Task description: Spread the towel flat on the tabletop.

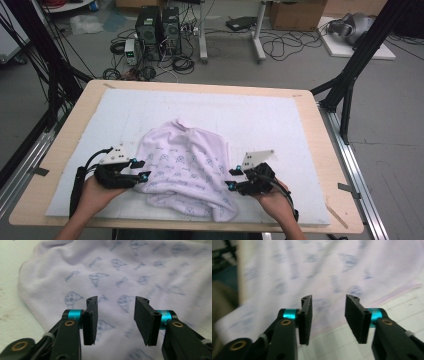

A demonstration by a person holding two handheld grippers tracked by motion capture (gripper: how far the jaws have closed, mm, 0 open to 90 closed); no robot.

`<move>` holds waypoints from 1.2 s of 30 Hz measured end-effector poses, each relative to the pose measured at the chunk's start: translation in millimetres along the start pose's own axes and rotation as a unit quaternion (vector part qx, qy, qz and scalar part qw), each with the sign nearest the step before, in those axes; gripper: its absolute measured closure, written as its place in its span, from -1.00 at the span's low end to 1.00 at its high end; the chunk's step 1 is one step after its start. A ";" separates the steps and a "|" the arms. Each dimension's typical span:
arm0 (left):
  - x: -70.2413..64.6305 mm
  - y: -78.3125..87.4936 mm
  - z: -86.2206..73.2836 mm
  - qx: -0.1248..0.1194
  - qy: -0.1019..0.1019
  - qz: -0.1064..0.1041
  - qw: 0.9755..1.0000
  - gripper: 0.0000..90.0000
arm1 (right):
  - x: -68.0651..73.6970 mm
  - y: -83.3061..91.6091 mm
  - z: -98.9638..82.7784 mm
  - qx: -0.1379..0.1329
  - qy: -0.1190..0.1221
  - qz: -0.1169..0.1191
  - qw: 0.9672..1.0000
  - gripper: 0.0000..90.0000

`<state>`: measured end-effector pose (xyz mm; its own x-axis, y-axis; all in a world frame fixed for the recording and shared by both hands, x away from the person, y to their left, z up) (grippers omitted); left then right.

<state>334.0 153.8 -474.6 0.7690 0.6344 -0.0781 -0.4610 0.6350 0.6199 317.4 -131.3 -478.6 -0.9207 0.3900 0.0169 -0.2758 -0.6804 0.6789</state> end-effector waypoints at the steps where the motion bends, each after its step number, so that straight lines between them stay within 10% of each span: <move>1: 3.1 -6.3 -0.9 0.007 0.002 -0.001 1.000 0.19 | -7.5 -6.9 -0.8 0.001 -0.010 -0.001 1.000 0.22; 6: 2.4 -28.3 -14.3 0.049 -0.003 -0.008 0.999 0.44 | -19.6 -34.9 -11.9 0.046 -0.015 -0.008 0.999 0.40; 13: -1.2 -21.8 -16.5 0.046 -0.013 -0.009 0.999 0.93 | -13.1 -30.6 -14.2 0.047 -0.011 0.008 0.999 0.95; 28: -47.6 31.6 -28.4 0.012 -0.037 -0.045 0.998 0.91 | 42.4 17.8 -23.7 0.023 0.007 0.046 0.999 0.89; 36: -9.4 16.5 -5.4 -0.003 -0.015 -0.005 1.000 0.29 | -1.8 15.2 -13.1 0.009 -0.017 -0.005 1.000 0.38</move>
<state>316.8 160.7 -467.9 0.7862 0.6150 -0.0611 -0.4558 0.6438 0.6146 311.2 -150.5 -477.9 -0.9076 0.4183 0.0356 -0.2796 -0.6655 0.6920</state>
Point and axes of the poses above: each handheld gripper's, and its own axes: y roughly backward along the jaws, z roughly out of its top, x roughly to its left, the point moved 10 cm from there along -y, roughly forward along the jaws, and after that the axes turned 2 degrees about y, right-handed, at the moved point
